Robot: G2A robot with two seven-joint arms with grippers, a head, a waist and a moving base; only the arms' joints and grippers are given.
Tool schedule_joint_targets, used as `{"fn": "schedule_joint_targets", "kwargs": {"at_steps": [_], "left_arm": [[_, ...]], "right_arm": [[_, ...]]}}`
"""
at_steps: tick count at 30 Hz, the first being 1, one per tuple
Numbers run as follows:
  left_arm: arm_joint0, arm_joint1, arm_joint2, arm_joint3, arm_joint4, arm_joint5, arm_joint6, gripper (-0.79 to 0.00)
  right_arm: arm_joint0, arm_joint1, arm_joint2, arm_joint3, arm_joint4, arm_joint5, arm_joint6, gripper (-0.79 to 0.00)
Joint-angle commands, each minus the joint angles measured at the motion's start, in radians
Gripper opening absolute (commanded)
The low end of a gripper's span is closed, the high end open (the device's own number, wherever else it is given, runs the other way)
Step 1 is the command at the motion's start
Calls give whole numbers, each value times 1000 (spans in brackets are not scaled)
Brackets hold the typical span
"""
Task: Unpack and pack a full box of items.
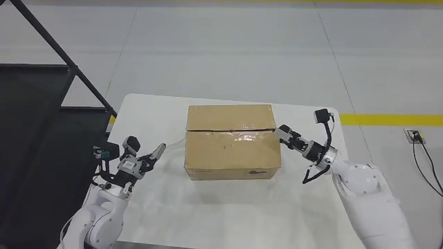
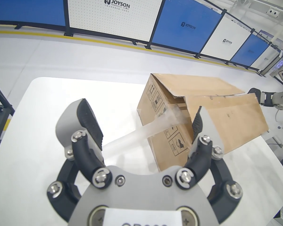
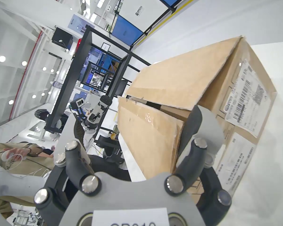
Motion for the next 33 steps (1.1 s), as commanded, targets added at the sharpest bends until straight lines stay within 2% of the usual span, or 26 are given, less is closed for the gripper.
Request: {"fn": "schedule_joint_targets", "kwargs": {"at_steps": [1,8,11,14,17,21,24,27,31,33], "left_arm": [[2,-1,2,-4,-1,3,4,0],[8,-3,6,-32,-24,-12,7,0],[12,-1,2,-44,-45,-52,-7,0],[16,3,-5,-51,-33,-104,-21,0],[24,10,-10,-52,-20,-197,-48,0],[41,23,-25,-51,20,-342,-120,0],[52,32,-28,-44,61,-415,-168,0],[58,39,-22,-29,98,-464,-209,0],[58,43,-9,-11,145,-474,-229,0],[53,43,2,1,165,-464,-228,0]], "right_arm": [[-4,5,11,-6,63,-33,59,0],[-64,36,74,-86,278,-150,346,0],[-116,56,85,-182,302,-124,377,0],[-172,80,89,-271,288,-110,390,0],[-209,105,83,-326,262,-100,400,0],[-239,136,63,-353,221,-80,420,0],[-246,151,38,-345,211,-64,436,0],[-228,156,23,-303,170,-39,433,0],[-191,146,-29,-277,134,101,327,0],[-164,139,-50,-263,170,170,278,0]]}}
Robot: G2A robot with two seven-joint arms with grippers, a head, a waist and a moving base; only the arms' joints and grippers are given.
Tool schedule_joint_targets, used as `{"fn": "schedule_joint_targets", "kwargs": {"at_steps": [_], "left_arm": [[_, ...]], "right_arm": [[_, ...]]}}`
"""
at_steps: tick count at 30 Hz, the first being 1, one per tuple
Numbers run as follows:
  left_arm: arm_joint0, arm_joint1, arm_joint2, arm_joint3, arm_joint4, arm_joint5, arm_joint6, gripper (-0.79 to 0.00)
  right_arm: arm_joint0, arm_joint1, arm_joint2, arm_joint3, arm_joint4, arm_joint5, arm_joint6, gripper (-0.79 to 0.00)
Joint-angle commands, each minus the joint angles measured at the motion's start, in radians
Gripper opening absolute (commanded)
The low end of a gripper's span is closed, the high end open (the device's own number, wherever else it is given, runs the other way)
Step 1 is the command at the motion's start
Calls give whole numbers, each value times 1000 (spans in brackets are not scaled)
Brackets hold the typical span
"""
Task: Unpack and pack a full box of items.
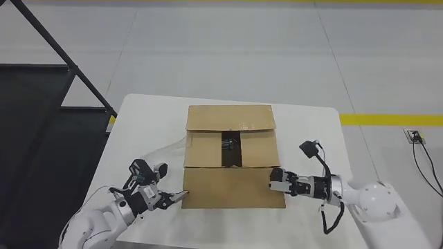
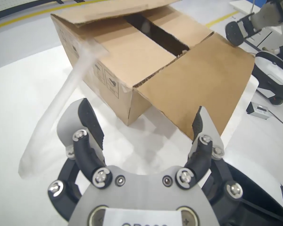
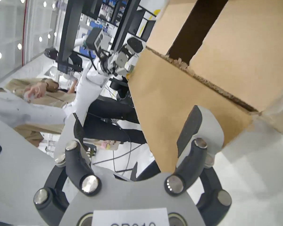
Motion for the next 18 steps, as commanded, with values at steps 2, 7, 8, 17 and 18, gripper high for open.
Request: {"fn": "schedule_joint_targets", "kwargs": {"at_steps": [2,7,8,17,18], "left_arm": [[-11,0,18,21,20,18,10,0],[-29,-1,37,46,24,41,21,0],[-29,-1,37,46,24,41,21,0],[-29,-1,37,46,24,41,21,0],[-28,-1,38,45,21,43,23,0]], "right_arm": [[42,-10,-25,22,76,92,-74,0],[86,-20,-35,52,176,182,-123,0],[86,-20,-35,52,176,182,-123,0],[76,-21,-33,50,185,195,-159,0],[70,-24,-40,44,197,218,-183,0]]}}
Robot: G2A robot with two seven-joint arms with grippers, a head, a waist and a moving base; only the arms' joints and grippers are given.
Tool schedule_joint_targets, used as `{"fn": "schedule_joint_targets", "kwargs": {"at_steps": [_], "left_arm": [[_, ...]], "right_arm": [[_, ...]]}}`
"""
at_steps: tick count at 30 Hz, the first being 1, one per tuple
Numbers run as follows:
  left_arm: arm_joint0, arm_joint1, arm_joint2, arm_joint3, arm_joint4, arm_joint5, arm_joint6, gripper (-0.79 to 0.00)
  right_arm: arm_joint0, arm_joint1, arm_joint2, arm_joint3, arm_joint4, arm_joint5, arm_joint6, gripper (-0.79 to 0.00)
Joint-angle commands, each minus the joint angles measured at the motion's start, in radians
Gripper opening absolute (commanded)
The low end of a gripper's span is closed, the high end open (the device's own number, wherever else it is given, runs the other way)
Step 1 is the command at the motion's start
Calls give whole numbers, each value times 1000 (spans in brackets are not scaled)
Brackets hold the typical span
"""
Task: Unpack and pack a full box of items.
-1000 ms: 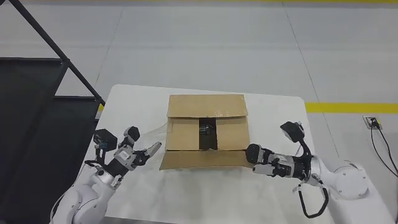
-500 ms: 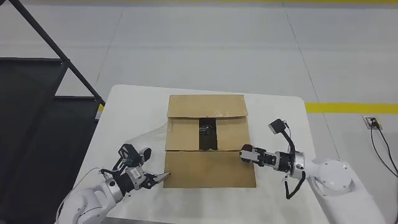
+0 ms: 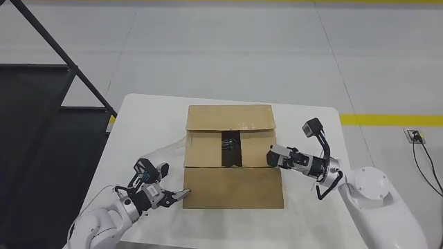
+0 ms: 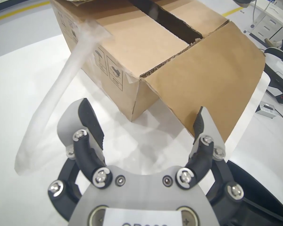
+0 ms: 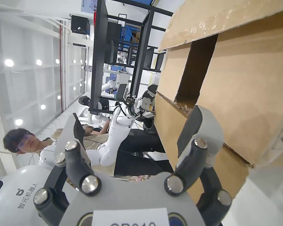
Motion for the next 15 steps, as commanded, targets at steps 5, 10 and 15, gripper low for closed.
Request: {"fn": "schedule_joint_targets", "kwargs": {"at_steps": [5,10,15], "left_arm": [[9,2,7,-14,8,12,11,0],[14,5,4,-22,13,18,22,0],[20,8,-1,-20,8,23,30,0]], "right_arm": [[43,-28,-70,44,65,126,-212,0],[144,-58,-150,150,71,186,-326,0],[216,-87,-194,234,109,162,-399,0]]}}
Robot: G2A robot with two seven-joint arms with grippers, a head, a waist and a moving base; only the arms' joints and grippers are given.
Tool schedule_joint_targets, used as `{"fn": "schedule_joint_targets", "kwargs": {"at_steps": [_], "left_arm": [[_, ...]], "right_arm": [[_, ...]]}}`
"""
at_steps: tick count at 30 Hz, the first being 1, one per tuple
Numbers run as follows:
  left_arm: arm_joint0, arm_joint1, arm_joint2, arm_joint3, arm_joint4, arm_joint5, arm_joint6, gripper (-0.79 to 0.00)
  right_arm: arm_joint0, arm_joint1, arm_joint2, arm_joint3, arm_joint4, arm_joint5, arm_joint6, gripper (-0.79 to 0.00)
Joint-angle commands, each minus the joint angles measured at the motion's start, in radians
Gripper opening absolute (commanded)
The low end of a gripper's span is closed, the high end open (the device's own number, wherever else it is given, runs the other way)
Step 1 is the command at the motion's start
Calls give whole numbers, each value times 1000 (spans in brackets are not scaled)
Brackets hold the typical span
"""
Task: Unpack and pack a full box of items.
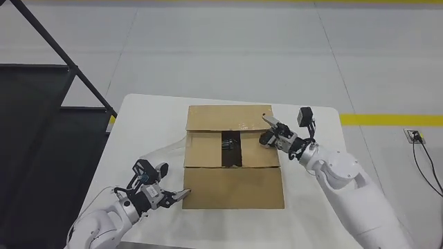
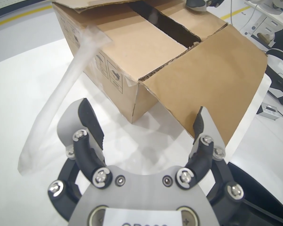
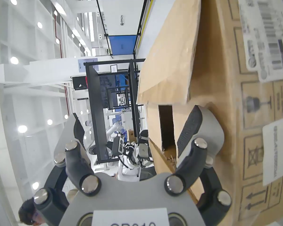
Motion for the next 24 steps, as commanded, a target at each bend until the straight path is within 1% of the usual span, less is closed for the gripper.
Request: {"fn": "schedule_joint_targets", "kwargs": {"at_steps": [1,5,7,10,13,15,24], "left_arm": [[1,1,0,3,0,1,1,0],[5,3,3,3,0,4,9,0],[8,4,4,0,2,4,15,0],[13,4,8,-3,0,6,26,0],[17,4,16,-2,-5,9,37,0],[16,4,22,0,-8,9,42,0],[-20,5,51,21,-11,15,40,0]], "right_arm": [[22,-12,-9,25,38,-52,-21,0],[79,-37,-42,71,30,-113,-131,0],[115,-53,-77,88,-22,-123,-218,0],[174,-80,-129,131,-60,-126,-297,0],[242,-110,-177,210,-93,-147,-364,0],[269,-123,-195,251,-83,-158,-355,0],[269,-123,-195,251,-83,-158,-355,0]]}}
